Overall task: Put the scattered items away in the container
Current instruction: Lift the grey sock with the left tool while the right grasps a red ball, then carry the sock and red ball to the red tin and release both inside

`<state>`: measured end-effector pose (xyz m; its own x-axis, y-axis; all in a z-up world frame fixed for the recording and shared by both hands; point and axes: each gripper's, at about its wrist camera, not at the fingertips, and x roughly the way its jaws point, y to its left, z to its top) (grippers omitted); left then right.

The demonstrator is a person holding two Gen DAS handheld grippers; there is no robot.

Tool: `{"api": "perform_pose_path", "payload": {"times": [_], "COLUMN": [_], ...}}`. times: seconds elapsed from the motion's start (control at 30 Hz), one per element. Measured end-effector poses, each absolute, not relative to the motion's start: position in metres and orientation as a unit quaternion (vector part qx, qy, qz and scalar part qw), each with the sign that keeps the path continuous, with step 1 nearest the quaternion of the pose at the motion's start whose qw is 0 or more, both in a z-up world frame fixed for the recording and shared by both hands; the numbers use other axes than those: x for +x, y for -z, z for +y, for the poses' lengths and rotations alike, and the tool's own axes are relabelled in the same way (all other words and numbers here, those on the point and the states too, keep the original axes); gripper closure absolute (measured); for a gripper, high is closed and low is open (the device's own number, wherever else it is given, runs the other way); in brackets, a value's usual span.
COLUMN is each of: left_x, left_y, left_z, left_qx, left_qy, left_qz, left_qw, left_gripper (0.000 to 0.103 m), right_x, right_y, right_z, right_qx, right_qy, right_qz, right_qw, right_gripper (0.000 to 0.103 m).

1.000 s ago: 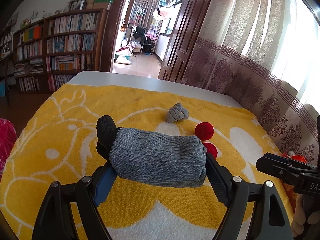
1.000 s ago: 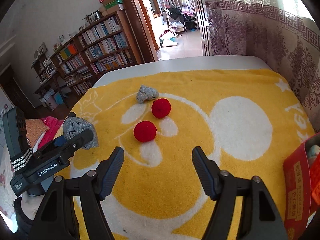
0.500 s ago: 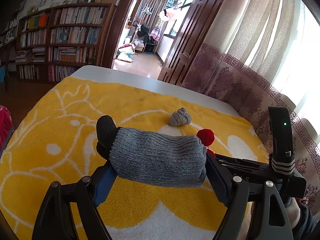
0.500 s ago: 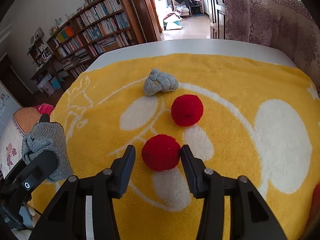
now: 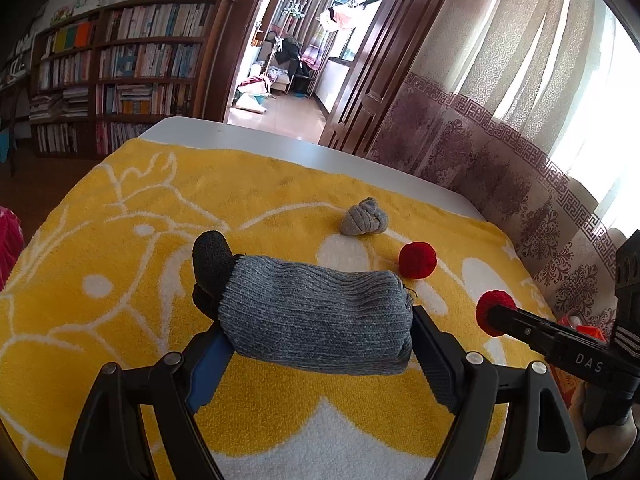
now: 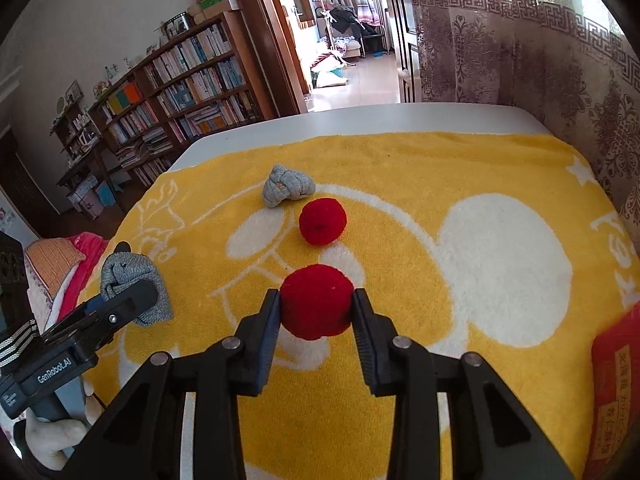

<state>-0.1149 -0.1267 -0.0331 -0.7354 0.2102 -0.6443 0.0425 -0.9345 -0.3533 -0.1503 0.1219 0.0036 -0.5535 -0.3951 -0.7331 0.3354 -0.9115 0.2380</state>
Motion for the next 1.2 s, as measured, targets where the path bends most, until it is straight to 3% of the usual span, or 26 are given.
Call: {"api": "perform_pose_path", "payload": {"times": [0.4,0.7,0.97,1.2], "left_x": [-0.115,-0.105,-0.095,-0.092], "left_y": [0.036,0.026,0.020,0.011], "left_z": [-0.111,-0.077,-0.056,-0.029], "left_qx": [-0.370,-0.367,-0.370,-0.369], "left_qy": [-0.915,-0.917,-0.912,-0.910], "left_qz": [-0.153,-0.130,-0.131,-0.120], "left_qw": [0.054,0.088,0.118,0.145], "left_gripper": [0.018,0.018,0.018,0.018], "right_x": [-0.091,-0.109,-0.122,-0.101], "right_y": [-0.069,-0.059,-0.038,-0.047], "right_z": [0.305,0.400,0.417,0.415], "right_qx": [0.350,0.369,0.402,0.378], "right_qy": [0.930,0.919,0.900,0.912], "right_qz": [-0.097,-0.127,-0.159,-0.156], "right_qw": [0.049,-0.059,-0.056,-0.038], "right_gripper": [0.064,0.064,0.060,0.046]}}
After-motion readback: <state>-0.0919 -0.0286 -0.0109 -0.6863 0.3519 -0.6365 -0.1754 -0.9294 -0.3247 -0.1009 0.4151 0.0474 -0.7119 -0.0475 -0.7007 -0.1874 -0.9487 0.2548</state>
